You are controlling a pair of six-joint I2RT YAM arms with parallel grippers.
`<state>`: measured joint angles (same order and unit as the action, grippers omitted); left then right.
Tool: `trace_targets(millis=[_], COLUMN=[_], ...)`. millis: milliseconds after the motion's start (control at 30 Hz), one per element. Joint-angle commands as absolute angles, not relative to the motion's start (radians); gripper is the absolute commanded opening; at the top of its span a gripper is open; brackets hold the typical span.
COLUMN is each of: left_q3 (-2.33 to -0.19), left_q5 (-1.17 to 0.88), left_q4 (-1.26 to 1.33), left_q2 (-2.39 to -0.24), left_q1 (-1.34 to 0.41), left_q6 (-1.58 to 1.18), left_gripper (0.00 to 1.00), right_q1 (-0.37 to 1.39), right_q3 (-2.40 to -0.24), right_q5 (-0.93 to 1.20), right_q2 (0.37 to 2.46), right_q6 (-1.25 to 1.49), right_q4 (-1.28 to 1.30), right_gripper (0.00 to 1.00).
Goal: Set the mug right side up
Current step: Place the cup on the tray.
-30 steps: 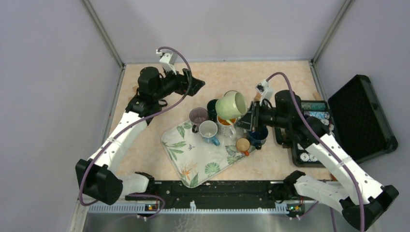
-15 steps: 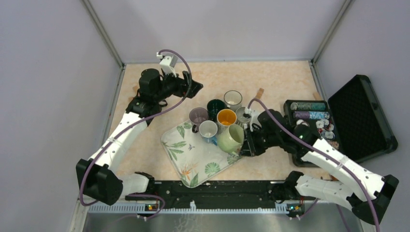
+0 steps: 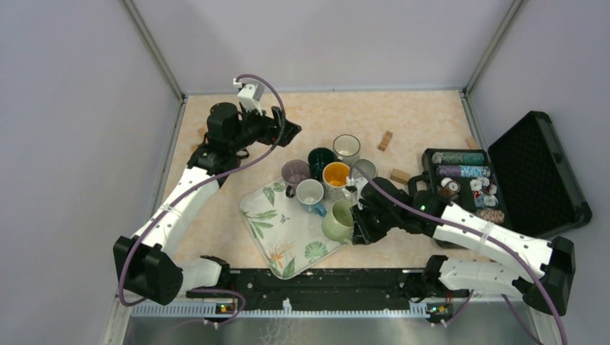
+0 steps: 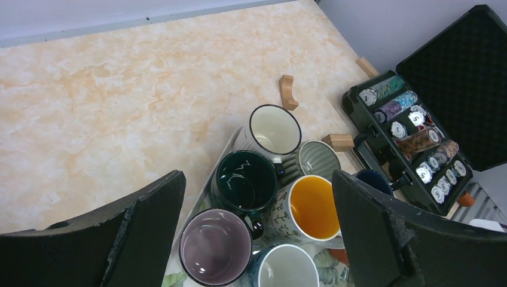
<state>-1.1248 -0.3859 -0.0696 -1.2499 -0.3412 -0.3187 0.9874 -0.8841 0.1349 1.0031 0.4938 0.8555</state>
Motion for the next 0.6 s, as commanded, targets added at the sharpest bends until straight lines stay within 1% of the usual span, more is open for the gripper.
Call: trace_targets(millis=[0, 567], left_q3=[-1.120, -1.118], left_q5=[-0.382, -0.386], left_q4=[-0.047, -0.050], left_q2=[-1.242, -1.247], left_q1=[-0.334, -0.332], left_q6=[-0.302, -0.298], left_gripper=[0.98, 0.98], right_q1=[1.027, 1.060], right_q3=[-0.884, -0.842], right_q5=[0.111, 0.039], right_q2=[1.020, 1.116], right_q6=[0.499, 0.537], right_q4=[0.725, 0.659], right_gripper=[0.00, 0.00])
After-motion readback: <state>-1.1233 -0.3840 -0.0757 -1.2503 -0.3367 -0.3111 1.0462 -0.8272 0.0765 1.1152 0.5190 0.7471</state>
